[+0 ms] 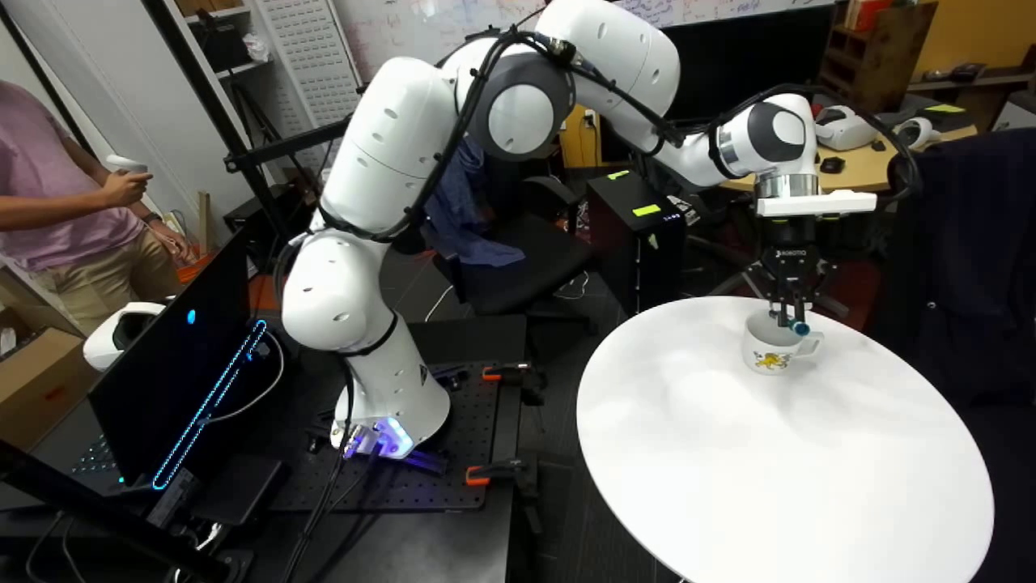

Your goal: Put the marker in the mug

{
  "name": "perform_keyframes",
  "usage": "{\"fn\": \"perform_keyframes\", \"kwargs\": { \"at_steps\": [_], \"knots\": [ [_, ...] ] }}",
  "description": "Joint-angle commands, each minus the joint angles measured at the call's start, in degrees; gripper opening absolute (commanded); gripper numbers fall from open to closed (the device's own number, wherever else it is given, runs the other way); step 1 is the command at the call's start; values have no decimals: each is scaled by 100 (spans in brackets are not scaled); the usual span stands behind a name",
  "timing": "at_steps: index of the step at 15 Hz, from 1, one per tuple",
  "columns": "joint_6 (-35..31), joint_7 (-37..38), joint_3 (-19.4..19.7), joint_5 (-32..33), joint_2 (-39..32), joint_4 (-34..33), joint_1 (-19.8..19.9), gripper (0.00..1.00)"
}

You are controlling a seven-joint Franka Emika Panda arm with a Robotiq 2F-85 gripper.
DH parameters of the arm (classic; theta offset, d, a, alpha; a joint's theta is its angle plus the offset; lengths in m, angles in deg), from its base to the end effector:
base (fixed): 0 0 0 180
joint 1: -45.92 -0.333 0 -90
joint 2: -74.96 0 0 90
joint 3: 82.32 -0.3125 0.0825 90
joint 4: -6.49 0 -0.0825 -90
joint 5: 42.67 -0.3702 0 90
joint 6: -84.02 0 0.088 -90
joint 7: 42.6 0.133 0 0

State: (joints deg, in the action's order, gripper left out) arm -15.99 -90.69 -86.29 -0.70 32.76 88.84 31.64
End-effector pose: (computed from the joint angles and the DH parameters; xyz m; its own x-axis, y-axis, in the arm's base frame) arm 0.6562 0.1273 0.2313 0.0991 0.7252 -0.6814 0.9923 -0.1229 0.0135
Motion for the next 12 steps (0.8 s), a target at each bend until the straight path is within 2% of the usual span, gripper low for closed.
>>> {"fn": "perform_keyframes", "kwargs": {
  "at_steps": [1,12],
  "knots": [
    [502,-106,-7,259,-467,-691,-143,5],
    [1335,-288,11,658,-1317,-1665,-386,5]
  ]
}}
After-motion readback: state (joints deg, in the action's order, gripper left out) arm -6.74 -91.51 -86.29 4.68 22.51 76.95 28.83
